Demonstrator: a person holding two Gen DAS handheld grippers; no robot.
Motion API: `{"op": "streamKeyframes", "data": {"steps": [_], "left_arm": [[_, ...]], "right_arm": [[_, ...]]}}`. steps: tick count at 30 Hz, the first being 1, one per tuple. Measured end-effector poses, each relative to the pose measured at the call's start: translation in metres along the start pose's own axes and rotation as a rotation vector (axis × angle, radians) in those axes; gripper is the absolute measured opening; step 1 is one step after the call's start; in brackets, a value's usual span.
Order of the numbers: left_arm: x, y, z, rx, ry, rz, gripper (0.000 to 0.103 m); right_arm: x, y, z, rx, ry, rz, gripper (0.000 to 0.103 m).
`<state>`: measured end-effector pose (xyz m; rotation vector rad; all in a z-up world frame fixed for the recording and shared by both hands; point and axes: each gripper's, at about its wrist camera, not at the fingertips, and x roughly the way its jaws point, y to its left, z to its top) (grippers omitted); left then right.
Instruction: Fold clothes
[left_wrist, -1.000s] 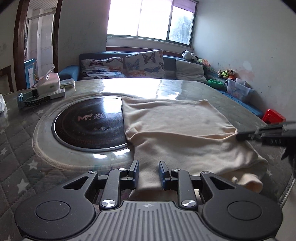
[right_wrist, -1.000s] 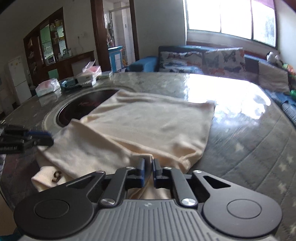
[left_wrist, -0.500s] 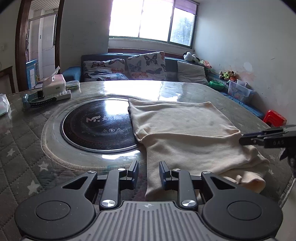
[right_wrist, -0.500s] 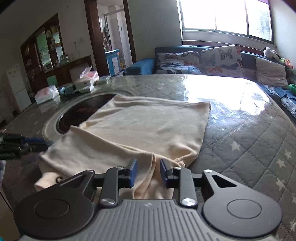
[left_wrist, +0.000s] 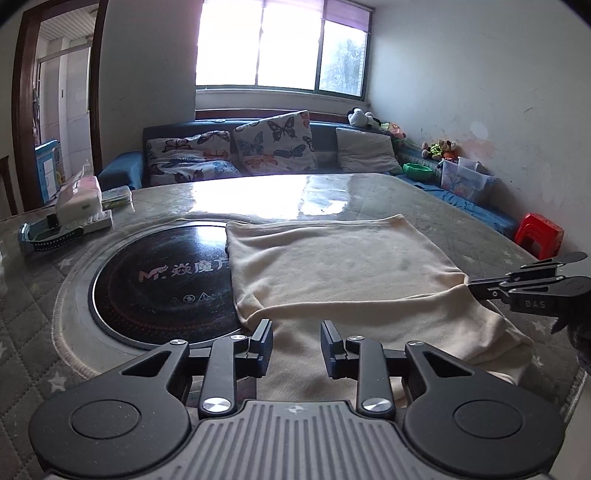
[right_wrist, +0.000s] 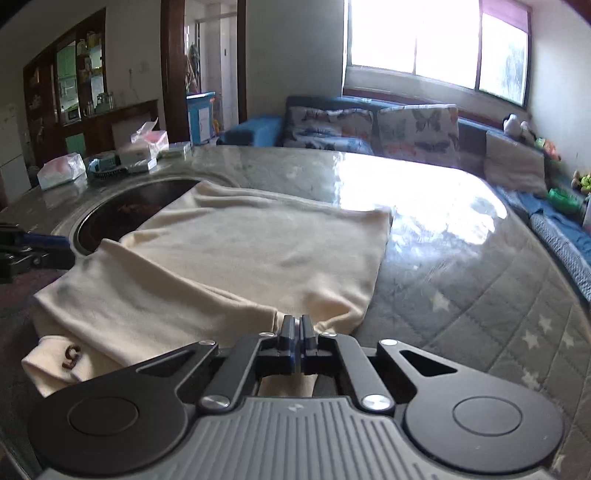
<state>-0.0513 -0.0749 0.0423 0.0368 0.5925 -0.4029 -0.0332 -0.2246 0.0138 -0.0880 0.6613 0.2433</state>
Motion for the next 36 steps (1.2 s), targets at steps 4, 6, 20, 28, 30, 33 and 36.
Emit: {"op": "streamKeyframes", "data": {"steps": [4,6,20,28,30,33,36], "left_arm": [[0.011,-0.003,0.005,0.008,0.016,-0.026,0.029],[0.020,-0.006,0.006,0.016,0.031,-0.029,0.029],[0.036,-0.009,0.004,0.030,0.045,0.013,0.029],[0.008,-0.033,-0.013,0.121,0.043,-0.058,0.029],[0.006,-0.035,-0.019,0.137,0.049,-0.053,0.030],[0.003,-0.039,-0.026,0.157,0.055,-0.045,0.030],[-0.006,-0.039,-0.026,0.167,0.049,-0.046,0.030]], "right_arm": [[-0.011,0.003,0.006,-0.007,-0.048,0.041,0.017],[-0.008,0.005,0.007,-0.008,-0.035,0.060,0.032],[0.004,0.009,-0.001,-0.035,-0.015,0.043,0.015],[-0.024,0.031,-0.008,-0.154,-0.026,0.164,0.016],[-0.021,0.033,-0.015,-0.170,-0.005,0.166,0.016],[-0.019,0.032,-0.023,-0.163,0.015,0.161,0.017],[-0.025,0.031,-0.021,-0.161,0.000,0.157,0.021]]}}
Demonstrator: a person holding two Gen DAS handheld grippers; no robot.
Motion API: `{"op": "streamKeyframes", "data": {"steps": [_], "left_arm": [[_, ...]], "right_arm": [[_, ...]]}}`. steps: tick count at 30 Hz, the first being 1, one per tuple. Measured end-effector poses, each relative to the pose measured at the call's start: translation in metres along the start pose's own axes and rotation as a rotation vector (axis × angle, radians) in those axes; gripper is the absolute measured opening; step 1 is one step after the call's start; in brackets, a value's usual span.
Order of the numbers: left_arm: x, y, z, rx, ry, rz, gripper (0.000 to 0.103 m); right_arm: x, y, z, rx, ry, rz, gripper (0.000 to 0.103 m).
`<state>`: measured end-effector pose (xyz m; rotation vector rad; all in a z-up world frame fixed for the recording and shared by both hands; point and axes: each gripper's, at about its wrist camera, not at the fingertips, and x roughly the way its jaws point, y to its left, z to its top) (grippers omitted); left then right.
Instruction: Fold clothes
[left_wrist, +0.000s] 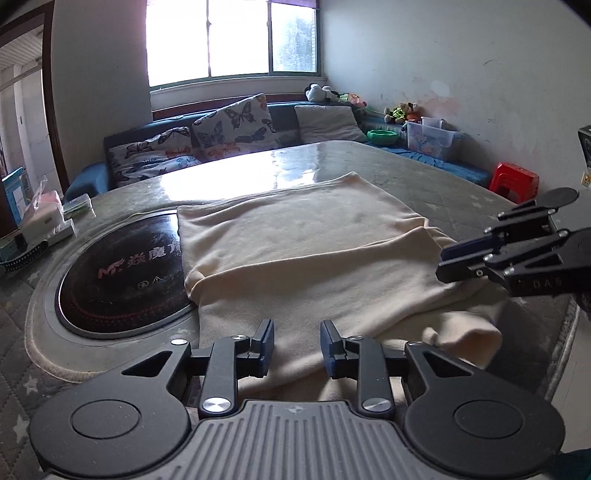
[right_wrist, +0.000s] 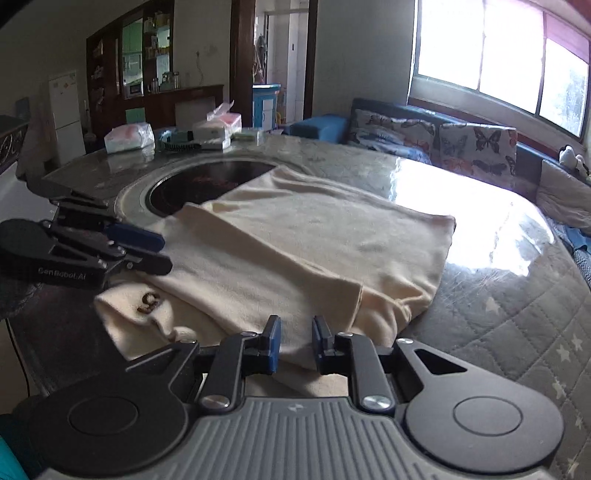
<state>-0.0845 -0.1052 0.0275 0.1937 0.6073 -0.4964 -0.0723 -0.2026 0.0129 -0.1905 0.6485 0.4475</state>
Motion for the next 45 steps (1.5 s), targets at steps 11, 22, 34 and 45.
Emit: {"op": "streamKeyframes", "data": {"steps": [11,22,34,45], "left_arm": [[-0.049,-0.019,-0.032,0.257,-0.015,0.013,0.048],[-0.023,-0.053,-0.038,0.434,-0.093,0.014,0.043],[-0.003,-0.024,0.000,0.236,-0.110,-0.022,0.011],[0.003,-0.012,0.000,0.177,-0.079,-0.020,0.028]], "right_arm": [[-0.012,-0.003,0.000,-0.016,0.007,0.016,0.030],[-0.040,0.015,-0.008,-0.218,0.024,0.009,0.053],[-0.037,0.034,-0.023,-0.377,0.003,0.053,0.063],[0.007,0.011,0.002,-0.179,0.008,0.122,0.021]]}}
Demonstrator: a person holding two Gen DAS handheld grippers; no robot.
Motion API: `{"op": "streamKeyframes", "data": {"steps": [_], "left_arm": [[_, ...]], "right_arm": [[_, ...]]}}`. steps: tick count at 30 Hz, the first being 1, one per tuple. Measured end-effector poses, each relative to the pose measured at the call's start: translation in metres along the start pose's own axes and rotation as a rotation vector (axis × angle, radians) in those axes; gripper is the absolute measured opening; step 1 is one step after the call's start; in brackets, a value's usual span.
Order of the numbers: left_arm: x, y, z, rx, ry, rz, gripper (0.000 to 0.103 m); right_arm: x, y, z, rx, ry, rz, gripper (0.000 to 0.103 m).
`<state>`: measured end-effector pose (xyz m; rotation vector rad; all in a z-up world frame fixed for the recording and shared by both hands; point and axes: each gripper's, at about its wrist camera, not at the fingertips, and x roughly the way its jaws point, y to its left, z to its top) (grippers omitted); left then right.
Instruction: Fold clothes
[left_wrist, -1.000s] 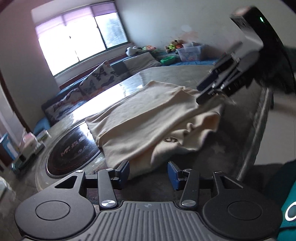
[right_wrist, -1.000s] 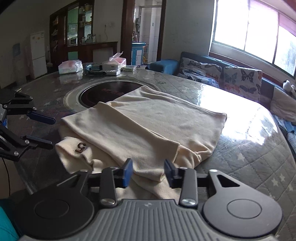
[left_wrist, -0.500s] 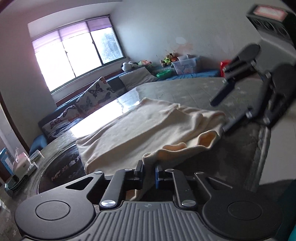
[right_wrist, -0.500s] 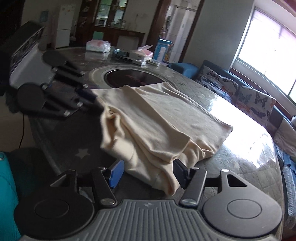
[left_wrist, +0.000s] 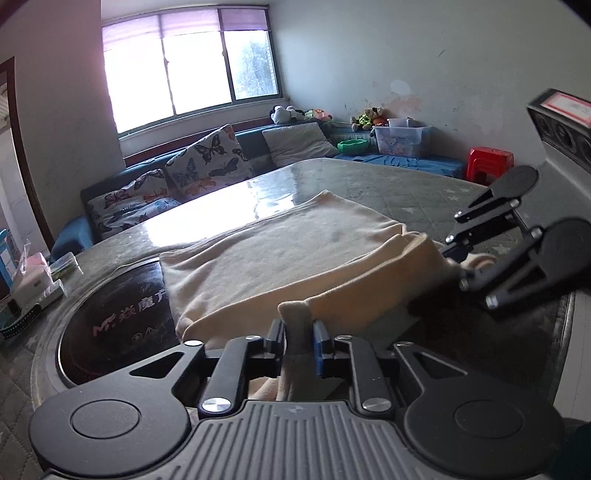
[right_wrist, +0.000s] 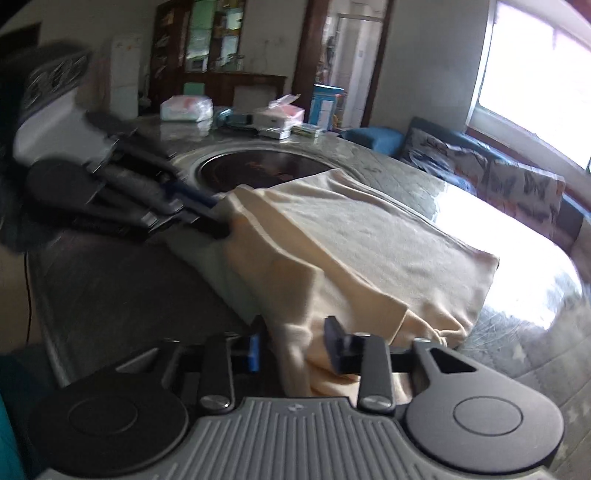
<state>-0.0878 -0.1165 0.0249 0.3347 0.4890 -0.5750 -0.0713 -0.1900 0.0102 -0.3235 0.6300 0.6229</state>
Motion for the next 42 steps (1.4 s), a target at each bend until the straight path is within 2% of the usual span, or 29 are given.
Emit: {"op": "streamKeyframes", "data": {"steps": [3,8,10,11,12,15,18,22,26,29,35,38,42], "left_arm": [[-0.011,-0.003,-0.010,0.044,0.000,0.012,0.036],[-0.018,-0.010,-0.027,0.154,0.020,0.042,0.036],[-0.016,-0.012,-0.030,0.185,0.027,0.052,0.031],[-0.015,-0.011,-0.031,0.184,0.026,0.052,0.025],[-0.015,-0.011,-0.031,0.181,0.024,0.052,0.013],[-0.021,-0.008,-0.028,0.138,0.007,0.033,0.006],[-0.034,-0.011,-0.025,0.129,-0.018,0.022,0.006],[-0.062,-0.021,-0.026,0.125,-0.017,-0.036,0.006],[-0.094,-0.039,-0.030,0.146,-0.017,-0.094,0.006],[-0.102,-0.040,-0.030,0.107,-0.007,-0.112,0.006],[-0.081,-0.020,-0.005,0.071,-0.038,-0.052,0.006],[-0.062,-0.004,0.016,0.048,-0.069,-0.004,0.006],[-0.020,0.016,0.044,0.006,-0.068,0.055,0.006]], "right_arm": [[0.000,-0.009,0.005,0.067,-0.009,0.018,0.015],[-0.001,-0.017,0.005,0.129,-0.024,0.028,0.013],[-0.003,-0.017,0.003,0.141,-0.031,0.027,0.012],[-0.005,-0.016,0.003,0.146,-0.037,0.025,0.011],[-0.006,-0.015,0.003,0.149,-0.044,0.022,0.010],[-0.012,-0.012,0.002,0.158,-0.067,0.011,0.009],[-0.025,-0.008,0.003,0.148,-0.091,0.004,0.009],[-0.050,0.002,0.004,0.103,-0.103,0.016,0.009],[-0.082,0.017,-0.003,0.074,-0.073,0.052,0.009],[-0.098,0.027,-0.011,0.085,-0.039,0.083,0.009],[-0.097,0.021,-0.005,0.116,-0.040,0.077,0.009],[-0.090,0.004,0.011,0.131,-0.062,0.065,0.008],[-0.069,-0.032,0.038,0.162,-0.077,0.032,0.006]]}}
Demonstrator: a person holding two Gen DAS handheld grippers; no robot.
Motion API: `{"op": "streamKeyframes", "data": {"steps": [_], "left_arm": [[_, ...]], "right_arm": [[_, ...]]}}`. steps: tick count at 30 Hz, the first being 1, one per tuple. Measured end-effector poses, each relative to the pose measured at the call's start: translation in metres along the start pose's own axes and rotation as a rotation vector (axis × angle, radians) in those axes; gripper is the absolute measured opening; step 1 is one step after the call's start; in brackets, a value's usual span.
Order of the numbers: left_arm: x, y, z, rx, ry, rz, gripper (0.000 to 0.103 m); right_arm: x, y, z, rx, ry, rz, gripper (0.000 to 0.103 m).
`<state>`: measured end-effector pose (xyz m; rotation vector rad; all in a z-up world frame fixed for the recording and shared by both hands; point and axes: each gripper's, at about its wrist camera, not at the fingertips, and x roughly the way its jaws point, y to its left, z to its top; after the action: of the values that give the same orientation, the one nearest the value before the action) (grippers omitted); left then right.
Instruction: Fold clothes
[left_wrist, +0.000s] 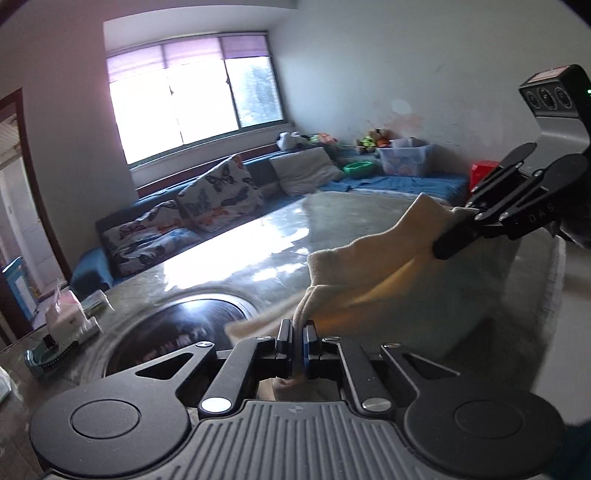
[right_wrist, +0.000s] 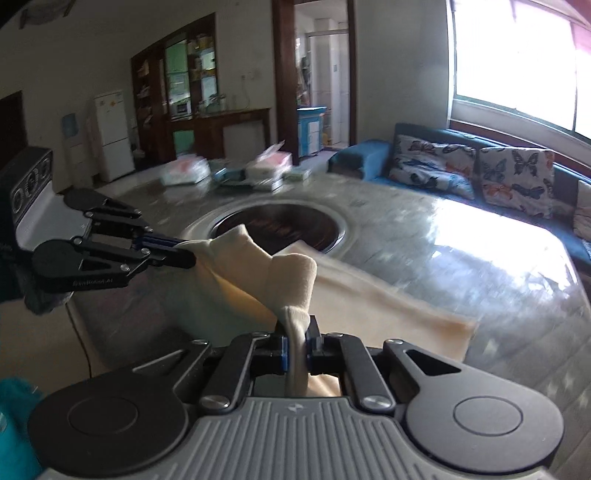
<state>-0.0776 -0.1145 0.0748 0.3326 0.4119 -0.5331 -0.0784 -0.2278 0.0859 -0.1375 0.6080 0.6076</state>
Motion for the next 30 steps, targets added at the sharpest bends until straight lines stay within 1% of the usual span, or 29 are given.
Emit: {"op": "streamKeyframes", "data": {"steps": [3,6,8,10,12,13,14,15,16,17,18,20,22,24,25,27,30], "left_arm": [[0.043,0.012,0.015,-0.047,0.027,0.028,0.006],[0.085,0.015,0.016,-0.064,0.066,0.058,0.006],[0.112,0.019,0.014,-0.086,0.102,0.071,0.006],[0.136,0.021,0.012,-0.104,0.140,0.090,0.008],[0.152,0.022,0.008,-0.112,0.172,0.113,0.009],[0.154,0.024,0.007,-0.114,0.179,0.120,0.011],[0.155,0.025,0.006,-0.118,0.183,0.127,0.013],[0.153,0.027,0.006,-0.125,0.182,0.128,0.016],[0.149,0.028,0.006,-0.131,0.174,0.129,0.018],[0.143,0.028,0.007,-0.136,0.164,0.136,0.019],[0.136,0.027,0.009,-0.140,0.154,0.145,0.019],[0.124,0.025,0.012,-0.148,0.137,0.140,0.021],[0.110,0.018,0.014,-0.157,0.117,0.115,0.021],[0.097,0.006,0.017,-0.150,0.091,0.073,0.021],[0.092,-0.001,0.019,-0.143,0.082,0.054,0.021],[0.091,-0.013,0.019,-0.130,0.080,0.001,0.021],[0.101,-0.026,0.018,-0.103,0.102,-0.027,0.023]], "right_arm": [[0.025,-0.027,0.020,0.025,-0.002,-0.038,0.006],[0.057,-0.051,0.032,0.065,0.013,-0.077,0.006],[0.081,-0.065,0.031,0.103,0.036,-0.100,0.006],[0.104,-0.076,0.025,0.149,0.045,-0.144,0.011],[0.122,-0.085,0.015,0.192,0.057,-0.172,0.014],[0.128,-0.089,0.011,0.214,0.059,-0.181,0.018],[0.129,-0.093,0.007,0.235,0.055,-0.187,0.025],[0.129,-0.097,0.004,0.254,0.048,-0.191,0.029],[0.125,-0.100,0.001,0.274,0.035,-0.194,0.031],[0.117,-0.104,-0.001,0.296,0.015,-0.196,0.037],[0.110,-0.108,-0.003,0.318,-0.005,-0.197,0.038],[0.093,-0.112,-0.005,0.321,-0.034,-0.210,0.038],[0.078,-0.110,-0.012,0.290,-0.027,-0.231,0.038],[0.065,-0.105,-0.020,0.259,-0.015,-0.252,0.037],[0.060,-0.102,-0.025,0.252,-0.012,-0.258,0.034],[0.055,-0.099,-0.033,0.250,-0.004,-0.263,0.017],[0.058,-0.099,-0.040,0.268,0.004,-0.256,0.016]]}}
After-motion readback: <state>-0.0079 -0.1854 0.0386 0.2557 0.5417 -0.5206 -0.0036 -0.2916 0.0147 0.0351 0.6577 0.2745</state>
